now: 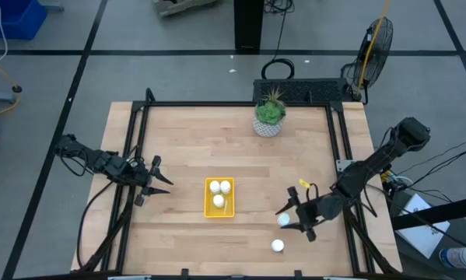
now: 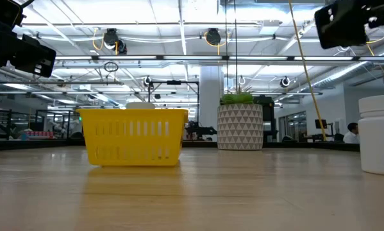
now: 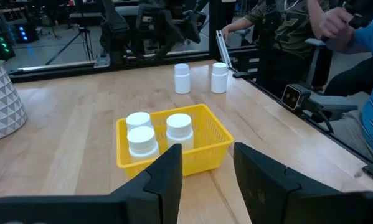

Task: Pick and place pill bottles into a basket
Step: Put the white pill bottle into the yellow basket

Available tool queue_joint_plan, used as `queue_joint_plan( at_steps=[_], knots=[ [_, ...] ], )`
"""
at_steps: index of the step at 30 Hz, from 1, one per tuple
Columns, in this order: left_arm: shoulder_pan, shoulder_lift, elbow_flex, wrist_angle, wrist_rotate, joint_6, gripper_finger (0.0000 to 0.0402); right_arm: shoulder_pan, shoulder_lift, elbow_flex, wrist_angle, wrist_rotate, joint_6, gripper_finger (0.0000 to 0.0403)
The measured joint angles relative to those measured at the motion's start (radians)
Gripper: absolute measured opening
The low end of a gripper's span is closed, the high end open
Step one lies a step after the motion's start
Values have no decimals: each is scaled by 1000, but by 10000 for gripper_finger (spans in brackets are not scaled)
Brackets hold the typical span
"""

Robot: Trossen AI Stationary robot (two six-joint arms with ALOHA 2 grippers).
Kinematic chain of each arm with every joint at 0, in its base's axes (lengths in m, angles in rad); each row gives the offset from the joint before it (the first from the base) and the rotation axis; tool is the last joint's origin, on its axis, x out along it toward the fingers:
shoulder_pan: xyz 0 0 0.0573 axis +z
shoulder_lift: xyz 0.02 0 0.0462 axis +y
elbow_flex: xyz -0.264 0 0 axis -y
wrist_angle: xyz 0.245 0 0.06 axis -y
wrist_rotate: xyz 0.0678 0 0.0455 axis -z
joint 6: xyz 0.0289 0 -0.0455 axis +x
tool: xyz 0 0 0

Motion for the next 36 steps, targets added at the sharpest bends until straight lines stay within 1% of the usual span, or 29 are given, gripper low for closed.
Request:
queue_joint_plan(
  at_steps=[2, 8, 13, 17, 21, 25, 36],
  knots=[
    [0, 0, 0, 0, 0, 0, 150, 14, 0, -9, 22, 0, 8, 212],
    [0, 0, 0, 1, 0, -2, 150, 18, -3, -39, 1, 0, 66, 217],
    [0, 0, 0, 2, 0, -1, 150, 17, -5, -48, -90, 7, 126, 245],
    [0, 0, 0, 2, 0, 0, 150, 17, -5, -52, -83, 2, 157, 269],
    [0, 0, 0, 2, 0, 0, 150, 17, -5, -52, -93, 1, 185, 283],
    [0, 0, 0, 2, 0, 0, 150, 17, -5, -52, -93, 0, 204, 286],
    [0, 0, 0, 2, -1, 0, 150, 17, -5, -57, -124, -1, 257, 277]
  ],
)
